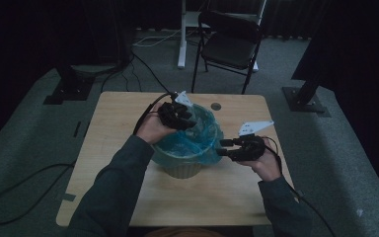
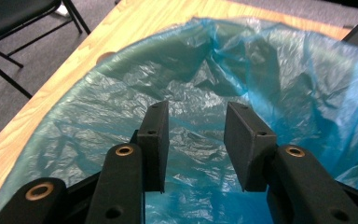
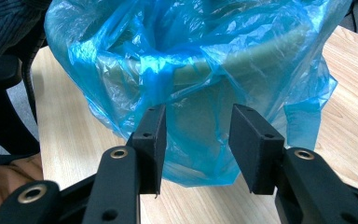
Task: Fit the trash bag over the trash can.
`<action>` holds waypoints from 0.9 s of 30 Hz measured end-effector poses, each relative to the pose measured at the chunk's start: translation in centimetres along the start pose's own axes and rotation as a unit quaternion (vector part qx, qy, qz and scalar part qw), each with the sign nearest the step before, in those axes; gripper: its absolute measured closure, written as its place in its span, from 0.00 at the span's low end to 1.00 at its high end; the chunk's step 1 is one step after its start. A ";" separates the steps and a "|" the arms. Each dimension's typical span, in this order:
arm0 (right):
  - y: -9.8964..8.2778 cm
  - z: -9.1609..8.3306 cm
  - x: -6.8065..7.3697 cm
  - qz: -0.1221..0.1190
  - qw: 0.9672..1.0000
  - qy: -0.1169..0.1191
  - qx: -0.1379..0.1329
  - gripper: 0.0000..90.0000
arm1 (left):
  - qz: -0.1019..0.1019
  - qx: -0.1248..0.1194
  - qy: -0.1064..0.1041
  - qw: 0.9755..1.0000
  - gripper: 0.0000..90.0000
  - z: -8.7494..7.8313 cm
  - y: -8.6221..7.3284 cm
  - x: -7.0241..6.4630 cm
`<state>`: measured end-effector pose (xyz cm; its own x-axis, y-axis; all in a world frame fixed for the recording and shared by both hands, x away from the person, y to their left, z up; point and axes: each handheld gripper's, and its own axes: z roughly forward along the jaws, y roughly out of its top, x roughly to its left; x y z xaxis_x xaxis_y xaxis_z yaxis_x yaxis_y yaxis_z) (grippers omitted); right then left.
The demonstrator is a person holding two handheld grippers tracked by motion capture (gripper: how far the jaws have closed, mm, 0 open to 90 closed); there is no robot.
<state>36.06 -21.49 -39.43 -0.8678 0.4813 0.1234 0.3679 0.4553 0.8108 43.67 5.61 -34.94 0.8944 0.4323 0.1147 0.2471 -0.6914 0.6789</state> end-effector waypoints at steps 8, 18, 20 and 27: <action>0.0 0.1 0.0 -0.001 1.000 0.001 0.001 0.62 | 0.015 0.026 0.002 1.000 0.67 1.1 0.2 -0.3; 0.0 0.1 0.0 -0.001 1.000 0.001 0.000 0.62 | 0.024 0.069 0.019 0.997 0.67 2.3 0.5 -0.6; 0.0 0.2 0.1 -0.001 1.000 0.002 0.001 0.62 | 0.026 0.073 0.023 0.997 0.67 2.4 0.5 -0.7; 0.1 0.6 0.2 -0.004 1.000 0.005 0.005 0.62 | 0.035 0.096 0.031 0.994 0.67 3.0 0.6 -0.9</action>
<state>36.09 -20.86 -39.62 -0.8737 0.4708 0.1225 0.3646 0.4671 0.8055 44.08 3.08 -36.85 0.8890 0.4094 0.2048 0.2565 -0.8160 0.5180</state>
